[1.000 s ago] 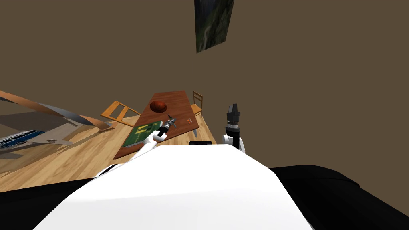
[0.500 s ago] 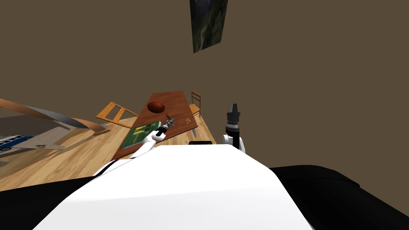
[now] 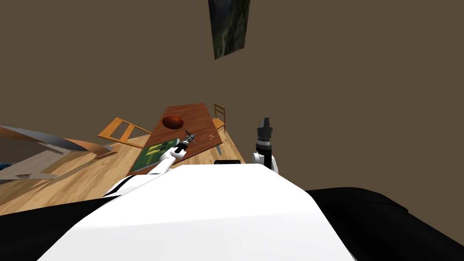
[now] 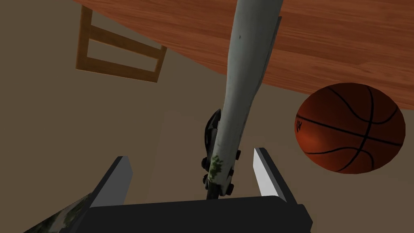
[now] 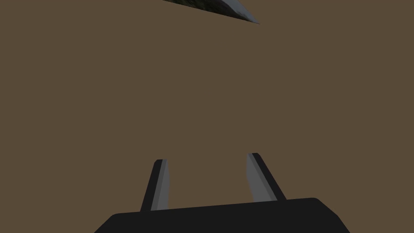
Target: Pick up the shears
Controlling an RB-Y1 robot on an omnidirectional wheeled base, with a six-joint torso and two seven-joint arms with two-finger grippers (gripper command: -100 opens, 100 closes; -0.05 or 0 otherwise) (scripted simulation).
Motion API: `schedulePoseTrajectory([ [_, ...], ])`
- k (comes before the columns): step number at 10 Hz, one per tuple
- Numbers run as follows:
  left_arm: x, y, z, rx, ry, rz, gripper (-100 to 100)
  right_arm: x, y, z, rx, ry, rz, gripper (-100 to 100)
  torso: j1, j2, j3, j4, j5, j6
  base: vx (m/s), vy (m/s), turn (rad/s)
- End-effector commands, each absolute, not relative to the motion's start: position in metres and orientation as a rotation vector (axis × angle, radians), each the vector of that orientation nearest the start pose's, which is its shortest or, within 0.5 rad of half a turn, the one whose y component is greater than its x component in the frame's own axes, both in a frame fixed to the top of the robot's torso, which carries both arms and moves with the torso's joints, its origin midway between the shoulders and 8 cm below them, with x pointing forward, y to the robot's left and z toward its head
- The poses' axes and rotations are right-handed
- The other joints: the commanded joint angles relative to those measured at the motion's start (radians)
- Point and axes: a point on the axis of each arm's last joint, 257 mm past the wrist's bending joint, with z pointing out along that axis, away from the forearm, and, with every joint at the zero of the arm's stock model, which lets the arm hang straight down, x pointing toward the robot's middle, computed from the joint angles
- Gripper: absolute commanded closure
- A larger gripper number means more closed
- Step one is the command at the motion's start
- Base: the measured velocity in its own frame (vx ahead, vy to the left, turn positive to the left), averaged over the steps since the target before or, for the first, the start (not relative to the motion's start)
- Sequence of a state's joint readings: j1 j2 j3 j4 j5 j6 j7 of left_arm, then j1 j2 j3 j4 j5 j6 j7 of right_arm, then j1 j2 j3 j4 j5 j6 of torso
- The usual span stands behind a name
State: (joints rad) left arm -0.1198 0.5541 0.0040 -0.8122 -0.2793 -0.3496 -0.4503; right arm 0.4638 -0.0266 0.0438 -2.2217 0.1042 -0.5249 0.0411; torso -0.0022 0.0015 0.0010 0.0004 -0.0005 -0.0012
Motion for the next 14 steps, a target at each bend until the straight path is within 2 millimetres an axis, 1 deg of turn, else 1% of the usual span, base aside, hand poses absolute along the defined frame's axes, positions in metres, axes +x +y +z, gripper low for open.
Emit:
schedulePoseTrajectory([
  [1,0.485,0.495,-0.385,-0.403,1.85,-0.124,-100,0.358,-0.246,0.013,0.558,0.708,1.258,0,0.0,0.0,0.0,0.0,0.0,0.0,-0.015,-0.008,0.017],
  [3,0.502,0.516,-0.36,-0.409,1.791,-0.119,-100,0.358,-0.246,0.013,0.558,0.708,1.258,0,0.001,-0.001,0.0,0.0,0.0,0.001,-0.052,-0.03,-0.189],
  [4,0.5,0.518,-0.363,-0.414,1.796,-0.115,-100,0.358,-0.246,0.013,0.558,0.708,1.258,0,-0.001,0.001,0.001,0.0,0.0,0.001,-0.061,-0.036,-0.086],
  [6,0.486,0.529,-0.381,-0.447,1.832,-0.09,-100,0.358,-0.246,0.013,0.558,0.708,1.258,0,0.0,0.0,0.0,0.0,0.0,0.0,-0.01,-0.008,0.017],
  [7,0.502,0.534,-0.358,-0.433,1.779,-0.099,-100,0.358,-0.246,0.013,0.558,0.708,1.258,0,0.001,-0.002,-0.001,0.0,0.0,0.0,-0.023,-0.017,-0.135],
  [9,0.485,0.546,-0.378,-0.472,1.819,-0.07,-100,0.358,-0.246,0.013,0.558,0.708,1.258,0,0.0,-0.001,0.0,0.0,0.0,0.0,-0.024,-0.014,-0.054],
  [10,0.498,0.553,-0.357,-0.465,1.771,-0.073,-100,0.358,-0.246,0.013,0.558,0.708,1.258,0,0.001,-0.001,0.0,0.0,0.0,0.0,-0.04,-0.029,-0.116],
  [11,0.487,0.56,-0.369,-0.488,1.795,-0.055,-100,0.358,-0.246,0.013,0.558,0.708,1.258,0,0.0,0.0,0.0,0.0,0.0,0.001,-0.037,-0.025,-0.106],
  [12,0.495,0.571,-0.352,-0.493,1.755,-0.049,-100,0.358,-0.246,0.013,0.558,0.708,1.258,0,0.0,0.0,0.0,0.0,0.0,0.0,-0.044,-0.032,-0.167],
  [13,0.484,0.578,-0.364,-0.517,1.779,-0.03,-100,0.358,-0.246,0.013,0.558,0.708,1.258,0,-0.001,0.0,0.0,0.0,0.0,0.001,-0.042,-0.028,-0.079],
  [14,0.488,0.573,-0.362,-0.505,1.773,-0.041,-100,0.358,-0.246,0.013,0.558,0.708,1.258,0,0.0,0.0,0.0,0.0,0.0,0.0,-0.016,-0.011,-0.001],
])
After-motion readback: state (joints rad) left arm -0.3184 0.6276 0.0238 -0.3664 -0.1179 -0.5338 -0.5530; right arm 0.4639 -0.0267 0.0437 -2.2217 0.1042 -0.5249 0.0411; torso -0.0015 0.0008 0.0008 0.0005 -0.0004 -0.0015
